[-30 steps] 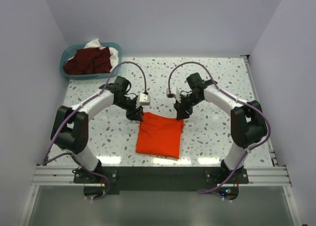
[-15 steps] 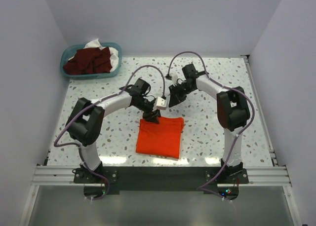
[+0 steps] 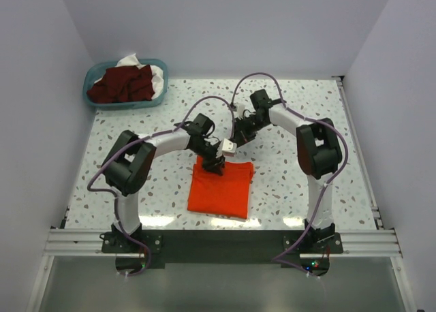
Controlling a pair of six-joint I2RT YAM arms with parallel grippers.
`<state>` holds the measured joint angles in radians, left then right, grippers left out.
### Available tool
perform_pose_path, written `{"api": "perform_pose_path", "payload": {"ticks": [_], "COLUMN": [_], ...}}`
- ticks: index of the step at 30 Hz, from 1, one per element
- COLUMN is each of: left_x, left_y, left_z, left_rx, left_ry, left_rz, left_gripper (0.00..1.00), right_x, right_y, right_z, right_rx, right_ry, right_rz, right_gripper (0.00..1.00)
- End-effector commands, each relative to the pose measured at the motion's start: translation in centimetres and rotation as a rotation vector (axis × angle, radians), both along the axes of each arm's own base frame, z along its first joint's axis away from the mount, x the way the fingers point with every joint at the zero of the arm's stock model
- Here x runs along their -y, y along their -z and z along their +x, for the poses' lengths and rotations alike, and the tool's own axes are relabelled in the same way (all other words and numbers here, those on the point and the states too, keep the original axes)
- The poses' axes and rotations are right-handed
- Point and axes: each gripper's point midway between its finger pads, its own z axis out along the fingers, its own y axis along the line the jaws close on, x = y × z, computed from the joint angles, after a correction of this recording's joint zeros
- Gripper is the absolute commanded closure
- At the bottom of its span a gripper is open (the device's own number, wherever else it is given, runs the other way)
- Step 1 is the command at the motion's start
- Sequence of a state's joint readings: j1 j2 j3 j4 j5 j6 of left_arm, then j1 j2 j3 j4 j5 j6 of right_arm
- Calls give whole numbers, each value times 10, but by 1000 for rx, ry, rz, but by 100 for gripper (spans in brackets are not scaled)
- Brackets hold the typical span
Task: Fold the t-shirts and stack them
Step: Fold the tshirt
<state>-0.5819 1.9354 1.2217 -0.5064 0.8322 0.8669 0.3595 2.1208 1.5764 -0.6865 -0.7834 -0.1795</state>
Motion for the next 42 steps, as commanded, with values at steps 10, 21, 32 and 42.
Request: {"api": "perform_pose_path", "payload": {"ticks": [10, 21, 32, 42], "left_x": [12, 11, 17, 20], "left_y": [-45, -63, -92, -84], "left_z": [-2, -4, 26, 38], "left_rx": [163, 298, 490, 540], "left_ry": [28, 32, -1, -10], "left_rz": [-95, -107, -159, -152], "left_gripper": [100, 100, 100, 100], "right_x": [-32, -41, -33, -33], "right_y": [-6, 42, 59, 55], "right_z": [-21, -57, -72, -68], "right_rx": [-68, -220, -285, -271], "right_ry": [-103, -217, -275, -284], "right_rz": [116, 79, 75, 82], "right_gripper": [97, 100, 100, 100]}}
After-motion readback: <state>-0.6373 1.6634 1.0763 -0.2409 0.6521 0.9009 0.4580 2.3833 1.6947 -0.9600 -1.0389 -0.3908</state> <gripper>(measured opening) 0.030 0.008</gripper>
